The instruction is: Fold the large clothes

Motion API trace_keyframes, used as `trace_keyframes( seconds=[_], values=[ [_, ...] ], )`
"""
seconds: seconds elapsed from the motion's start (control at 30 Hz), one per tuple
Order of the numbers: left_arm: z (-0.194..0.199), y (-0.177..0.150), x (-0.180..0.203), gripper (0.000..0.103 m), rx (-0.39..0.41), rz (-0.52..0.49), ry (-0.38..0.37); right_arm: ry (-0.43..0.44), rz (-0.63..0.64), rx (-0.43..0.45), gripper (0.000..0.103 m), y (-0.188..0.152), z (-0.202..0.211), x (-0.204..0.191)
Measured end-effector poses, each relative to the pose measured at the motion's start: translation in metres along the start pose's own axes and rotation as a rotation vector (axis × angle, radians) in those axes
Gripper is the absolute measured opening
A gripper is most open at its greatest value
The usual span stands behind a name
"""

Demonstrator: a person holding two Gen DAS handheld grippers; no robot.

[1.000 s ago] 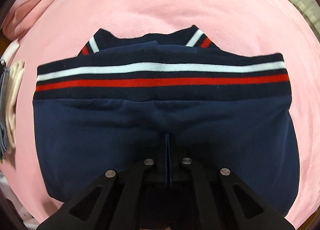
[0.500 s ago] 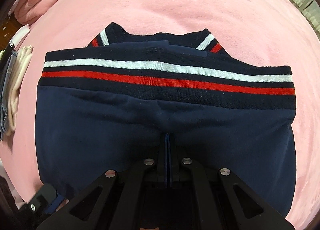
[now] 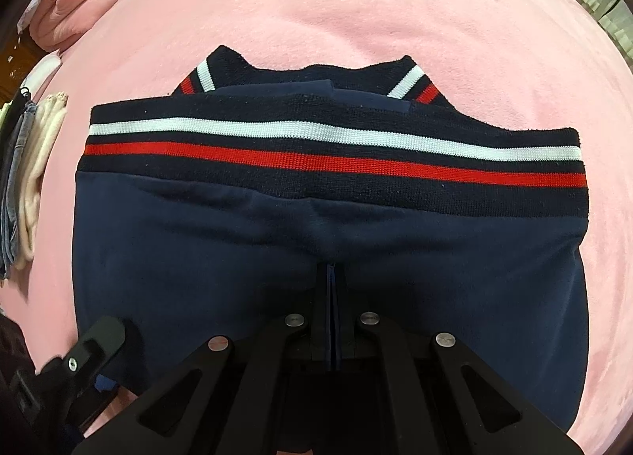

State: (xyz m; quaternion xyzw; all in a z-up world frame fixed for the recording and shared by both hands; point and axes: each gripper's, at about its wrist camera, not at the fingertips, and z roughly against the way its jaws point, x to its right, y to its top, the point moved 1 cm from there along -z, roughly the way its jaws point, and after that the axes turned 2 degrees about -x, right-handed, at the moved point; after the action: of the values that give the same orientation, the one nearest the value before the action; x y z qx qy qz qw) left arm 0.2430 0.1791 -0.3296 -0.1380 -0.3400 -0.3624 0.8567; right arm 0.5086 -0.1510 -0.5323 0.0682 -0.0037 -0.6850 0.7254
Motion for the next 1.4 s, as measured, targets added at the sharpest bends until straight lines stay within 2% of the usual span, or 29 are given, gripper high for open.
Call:
trace_keyframes(
  seconds=[0.07,0.2,0.27,0.37,0.43,0.6,0.67,0.73,0.9,1.0,1.13,1.23,1.4],
  values=[
    [-0.004,0.002,0.003,0.042,0.009,-0.002,0.024,0.0,-0.001,0.0,0.002,0.0,0.002,-0.001],
    [-0.004,0.0,0.011,0.036,0.034,-0.014,0.064,0.001,-0.002,-0.005,0.002,0.0,0.002,-0.002],
    [-0.003,-0.001,0.017,0.027,0.051,-0.027,0.085,0.002,-0.002,-0.006,0.002,0.001,-0.004,-0.003],
    [0.001,-0.006,0.026,0.018,0.095,-0.041,0.118,0.001,0.004,-0.007,0.002,0.002,-0.004,-0.004],
    [0.002,-0.01,0.033,0.017,0.117,-0.064,0.136,0.004,0.005,-0.004,0.002,0.002,-0.002,-0.004],
    [0.006,-0.01,0.042,0.015,0.115,-0.109,0.16,0.017,0.001,0.007,0.002,0.001,0.005,-0.004],
    [0.005,-0.011,0.052,0.014,0.096,-0.169,0.236,0.025,0.009,0.011,0.002,0.001,0.009,-0.003],
    [0.004,-0.016,0.072,0.013,0.1,-0.289,0.329,0.042,0.008,0.024,0.002,-0.004,0.0,0.002],
    [0.015,-0.042,0.116,0.013,0.187,-0.482,0.39,0.133,-0.003,0.083,0.002,-0.011,0.006,0.019],
    [0.015,-0.067,0.148,0.012,0.246,-0.616,0.459,0.234,-0.031,0.085,0.002,-0.011,0.011,0.036],
    [0.01,-0.104,0.183,0.012,0.313,-0.781,0.501,0.403,-0.051,0.05,0.001,-0.005,0.013,0.065],
    [0.0,-0.128,0.196,0.012,0.303,-0.86,0.527,0.5,-0.081,0.013,0.001,0.0,0.022,0.086],
    [-0.013,-0.154,0.205,0.011,0.252,-0.862,0.496,0.516,-0.066,0.01,0.001,0.017,0.047,0.125]
  ],
)
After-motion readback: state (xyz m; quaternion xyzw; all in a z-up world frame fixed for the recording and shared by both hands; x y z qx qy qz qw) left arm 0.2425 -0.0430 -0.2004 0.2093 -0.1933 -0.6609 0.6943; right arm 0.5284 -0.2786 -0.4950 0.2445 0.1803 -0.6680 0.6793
